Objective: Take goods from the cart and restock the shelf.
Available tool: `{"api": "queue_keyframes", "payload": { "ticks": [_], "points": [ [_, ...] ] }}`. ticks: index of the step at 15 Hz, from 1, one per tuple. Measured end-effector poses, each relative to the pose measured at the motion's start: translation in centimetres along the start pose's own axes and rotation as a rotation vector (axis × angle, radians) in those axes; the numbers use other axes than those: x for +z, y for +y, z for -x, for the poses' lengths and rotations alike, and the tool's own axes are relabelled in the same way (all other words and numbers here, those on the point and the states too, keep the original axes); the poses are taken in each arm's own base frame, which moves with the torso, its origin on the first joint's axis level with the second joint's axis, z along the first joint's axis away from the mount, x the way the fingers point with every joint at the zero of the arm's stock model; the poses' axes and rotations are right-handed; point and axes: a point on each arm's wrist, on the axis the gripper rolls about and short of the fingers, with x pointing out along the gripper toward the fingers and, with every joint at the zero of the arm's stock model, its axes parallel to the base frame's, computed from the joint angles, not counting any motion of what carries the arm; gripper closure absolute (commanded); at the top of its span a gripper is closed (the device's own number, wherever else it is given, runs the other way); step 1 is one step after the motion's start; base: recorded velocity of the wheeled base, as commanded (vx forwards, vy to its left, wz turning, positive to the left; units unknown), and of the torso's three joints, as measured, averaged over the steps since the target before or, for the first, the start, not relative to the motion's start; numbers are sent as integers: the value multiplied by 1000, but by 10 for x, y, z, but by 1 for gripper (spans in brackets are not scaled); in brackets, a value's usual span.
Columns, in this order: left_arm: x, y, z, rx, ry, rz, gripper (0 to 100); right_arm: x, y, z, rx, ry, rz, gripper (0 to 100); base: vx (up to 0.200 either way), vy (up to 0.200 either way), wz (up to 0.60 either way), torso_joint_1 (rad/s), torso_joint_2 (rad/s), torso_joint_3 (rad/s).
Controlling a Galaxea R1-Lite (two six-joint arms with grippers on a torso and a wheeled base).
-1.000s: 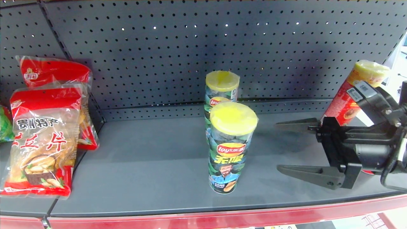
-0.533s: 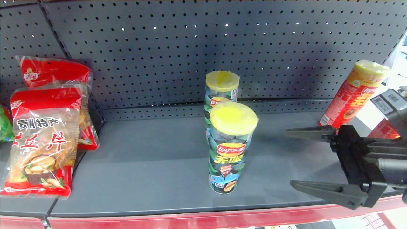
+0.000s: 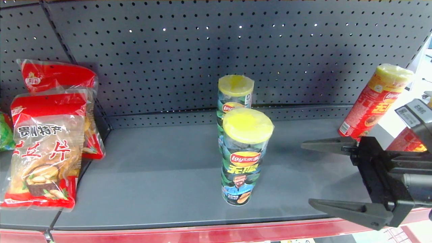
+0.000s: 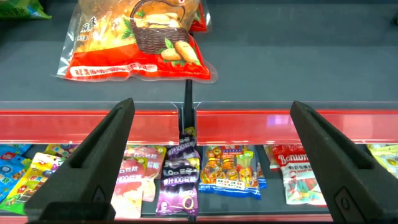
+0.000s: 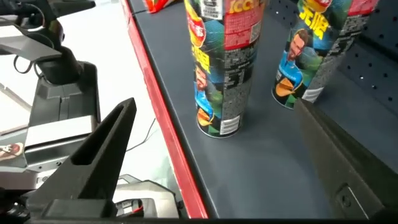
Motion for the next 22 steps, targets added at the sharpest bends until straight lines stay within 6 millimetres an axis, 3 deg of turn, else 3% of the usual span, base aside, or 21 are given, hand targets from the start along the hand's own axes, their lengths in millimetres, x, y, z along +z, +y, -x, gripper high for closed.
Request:
{"api": "queue_keyframes", "payload": {
  "ticks": [6, 11, 14, 22],
  "points": [
    [0, 0, 0, 1, 1, 1, 0, -2, 19, -17, 162, -2, 4, 0, 0, 0, 0, 0, 0, 0],
    [0, 0, 0, 1, 0, 0, 0, 10, 8, -52, 237, -11, 18, 0, 0, 0, 0, 0, 0, 0],
    [0, 0, 0, 0, 0, 0, 0, 5, 2, -67, 254, 14, 0, 0, 0, 0, 0, 0, 0, 0],
    [0, 0, 0, 1, 0, 1, 0, -3, 1, -71, 261, 40, -22, 0, 0, 0, 0, 0, 0, 0]
  ]
}}
